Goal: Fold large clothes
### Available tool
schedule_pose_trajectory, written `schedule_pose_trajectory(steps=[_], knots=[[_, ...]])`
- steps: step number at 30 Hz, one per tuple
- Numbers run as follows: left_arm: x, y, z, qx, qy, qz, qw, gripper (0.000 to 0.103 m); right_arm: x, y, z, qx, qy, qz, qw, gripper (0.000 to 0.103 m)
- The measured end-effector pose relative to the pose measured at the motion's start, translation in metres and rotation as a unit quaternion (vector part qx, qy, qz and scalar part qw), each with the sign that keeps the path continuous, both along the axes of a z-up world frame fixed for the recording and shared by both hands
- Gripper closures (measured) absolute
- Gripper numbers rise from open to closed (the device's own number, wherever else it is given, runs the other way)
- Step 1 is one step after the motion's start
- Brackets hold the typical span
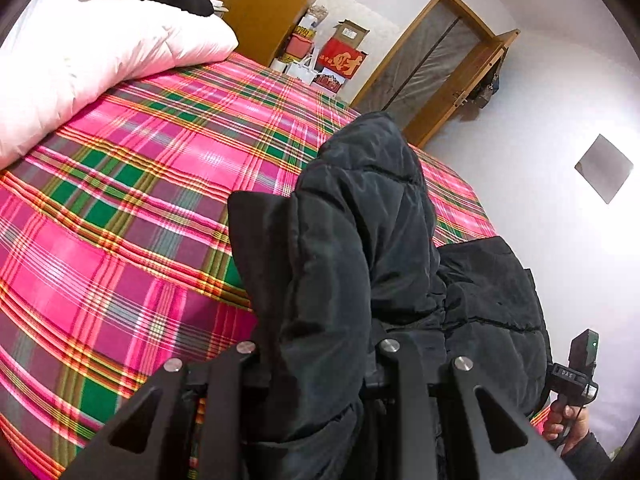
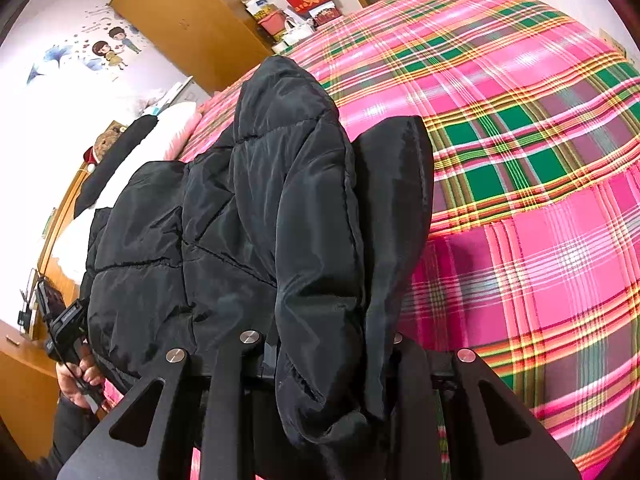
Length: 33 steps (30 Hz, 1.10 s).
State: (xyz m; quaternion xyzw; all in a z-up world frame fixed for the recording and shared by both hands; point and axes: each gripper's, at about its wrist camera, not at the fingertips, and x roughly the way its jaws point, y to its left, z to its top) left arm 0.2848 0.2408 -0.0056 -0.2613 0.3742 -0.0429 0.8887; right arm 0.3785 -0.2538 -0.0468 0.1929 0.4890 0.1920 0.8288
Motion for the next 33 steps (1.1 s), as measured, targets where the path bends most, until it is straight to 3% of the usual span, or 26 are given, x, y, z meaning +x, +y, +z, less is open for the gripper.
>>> schedule_pose_trajectory(steps=[18, 27, 33], knots=[[-0.034, 0.059, 0.051, 0.025, -0.028, 0.022, 0.9991, 0.077, -0.008, 0.059, 0.042, 0.026, -0.032, 0.032, 0.999, 0.078], [-0.057, 0.114, 0.035, 0.03, -0.018, 0.054, 0.9979, 0.077, -0.016, 0.115, 0.025, 0.044, -0.02, 0.055, 0.997, 0.078], [-0.056, 0.147, -0.009, 0.03, 0.01, 0.071, 0.997, 0.077, -0.01, 0.149, -0.022, 0.05, 0.006, 0.064, 0.997, 0.078]])
